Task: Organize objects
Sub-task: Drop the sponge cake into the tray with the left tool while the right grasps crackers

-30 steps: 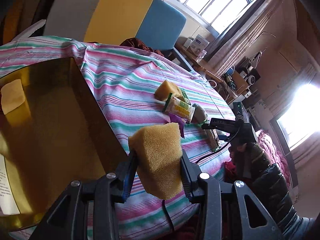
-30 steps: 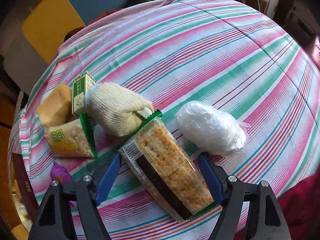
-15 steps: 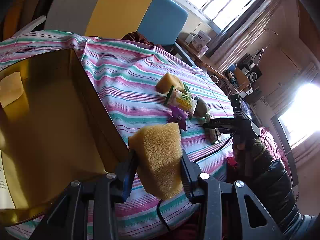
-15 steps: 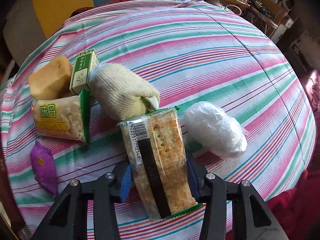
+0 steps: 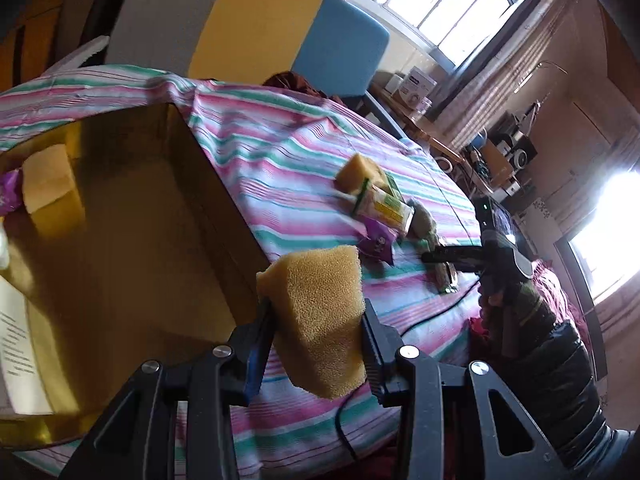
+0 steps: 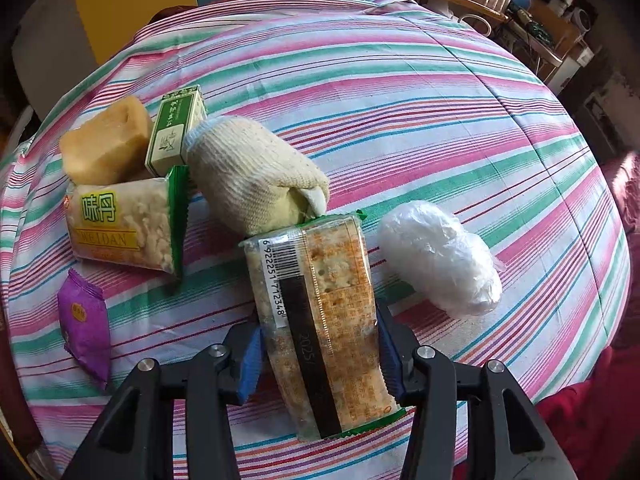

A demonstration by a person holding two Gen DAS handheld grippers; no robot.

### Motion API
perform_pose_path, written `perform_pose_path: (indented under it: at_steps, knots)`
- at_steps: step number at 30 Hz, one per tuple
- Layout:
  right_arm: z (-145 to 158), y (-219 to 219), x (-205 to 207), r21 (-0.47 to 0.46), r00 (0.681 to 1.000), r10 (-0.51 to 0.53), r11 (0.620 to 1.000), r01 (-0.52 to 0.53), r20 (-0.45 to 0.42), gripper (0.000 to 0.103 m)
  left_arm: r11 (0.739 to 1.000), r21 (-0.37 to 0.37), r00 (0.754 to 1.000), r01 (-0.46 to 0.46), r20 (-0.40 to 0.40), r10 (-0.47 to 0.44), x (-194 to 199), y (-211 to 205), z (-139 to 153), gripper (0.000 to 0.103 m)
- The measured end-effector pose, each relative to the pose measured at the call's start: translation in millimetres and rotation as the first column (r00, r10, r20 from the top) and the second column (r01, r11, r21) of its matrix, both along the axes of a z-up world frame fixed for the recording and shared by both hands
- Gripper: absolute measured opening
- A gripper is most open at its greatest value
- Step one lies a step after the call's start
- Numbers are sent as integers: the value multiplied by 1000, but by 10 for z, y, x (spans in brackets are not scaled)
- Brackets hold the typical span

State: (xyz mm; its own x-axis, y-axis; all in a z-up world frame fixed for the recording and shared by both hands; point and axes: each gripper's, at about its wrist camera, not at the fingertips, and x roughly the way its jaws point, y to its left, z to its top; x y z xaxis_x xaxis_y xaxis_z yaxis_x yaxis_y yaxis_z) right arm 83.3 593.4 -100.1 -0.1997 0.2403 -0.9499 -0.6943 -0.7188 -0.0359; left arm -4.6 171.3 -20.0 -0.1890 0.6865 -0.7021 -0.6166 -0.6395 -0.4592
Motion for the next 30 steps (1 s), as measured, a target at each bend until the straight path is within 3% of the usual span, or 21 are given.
perform_pose_path:
  at_steps: [5,9,15,19,26,30]
  knots:
    - [8,-31,11,16,1000,15,1000,-15,7,51,990,-26,991,-137,7,137,-426,-413,42,41]
    - [15,-40,33,22,1000,20,1000,-20,10,50,967,-76,969,-242,27,245,-819,-749,-29,41]
    - [32,-41,47,25,1000,22,999,-23,6,51,932,-156,942,-326,30,335,-1299,-970,-191,41]
    - [51,-45,62,29,1000,25,999,-25,8,51,912,-204,928,-356,41,371,-1526,-1007,-317,41]
    - [58,-96,-18,33,1000,29,999,-29,8,51,888,-326,934,-325,34,355,-1699,-970,-531,41]
    - [58,-64,35,34,999,32,999,-32,8,51,878,-340,930,-337,26,367,-1749,-999,-572,43]
